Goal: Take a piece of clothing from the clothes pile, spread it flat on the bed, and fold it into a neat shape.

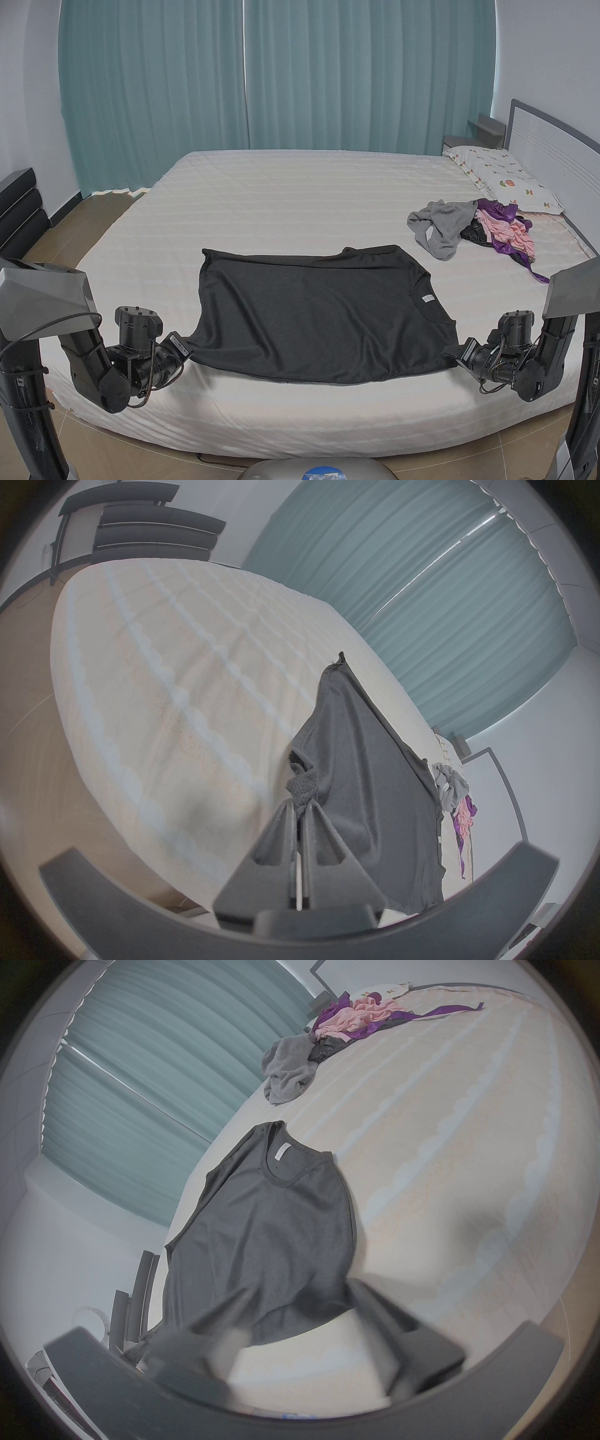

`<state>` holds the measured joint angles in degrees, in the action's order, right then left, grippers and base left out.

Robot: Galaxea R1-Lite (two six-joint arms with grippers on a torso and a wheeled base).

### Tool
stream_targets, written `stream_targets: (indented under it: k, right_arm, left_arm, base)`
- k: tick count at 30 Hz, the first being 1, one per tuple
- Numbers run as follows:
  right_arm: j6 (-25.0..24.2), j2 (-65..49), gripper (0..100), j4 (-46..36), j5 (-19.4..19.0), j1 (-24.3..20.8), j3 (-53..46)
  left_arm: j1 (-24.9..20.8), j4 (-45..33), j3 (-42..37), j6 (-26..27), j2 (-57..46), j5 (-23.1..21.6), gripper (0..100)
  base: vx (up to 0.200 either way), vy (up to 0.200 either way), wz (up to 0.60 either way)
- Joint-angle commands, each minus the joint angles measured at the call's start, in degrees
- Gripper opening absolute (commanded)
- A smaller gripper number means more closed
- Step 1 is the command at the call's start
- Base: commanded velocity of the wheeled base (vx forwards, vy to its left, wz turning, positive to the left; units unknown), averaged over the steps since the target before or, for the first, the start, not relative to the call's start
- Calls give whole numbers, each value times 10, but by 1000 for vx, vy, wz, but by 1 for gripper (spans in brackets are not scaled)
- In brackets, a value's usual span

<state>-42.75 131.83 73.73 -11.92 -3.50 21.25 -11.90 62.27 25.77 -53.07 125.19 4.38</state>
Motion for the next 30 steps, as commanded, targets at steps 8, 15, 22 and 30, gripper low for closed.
stream_targets:
  k: [8, 15, 22, 30]
  right_arm:
    - [0, 0, 0, -3, 0, 14, 69]
    - [-1, -5, 0, -88, 0, 20, 185]
    - [-1, 3, 0, -200, 1, 14, 317]
    - [-4, 50, 0, -300, 8, -4, 455]
  left_arm:
    - [12, 0, 25, -1, 1, -1, 0]
    - [18, 0, 63, 0, 4, -1, 0]
    - [25, 0, 103, -14, 17, 1, 0]
    - [32, 0, 120, -66, 23, -8, 0]
  base:
    - [0, 0, 0]
    - [0, 0, 0]
    - [0, 0, 0]
    - [0, 0, 0]
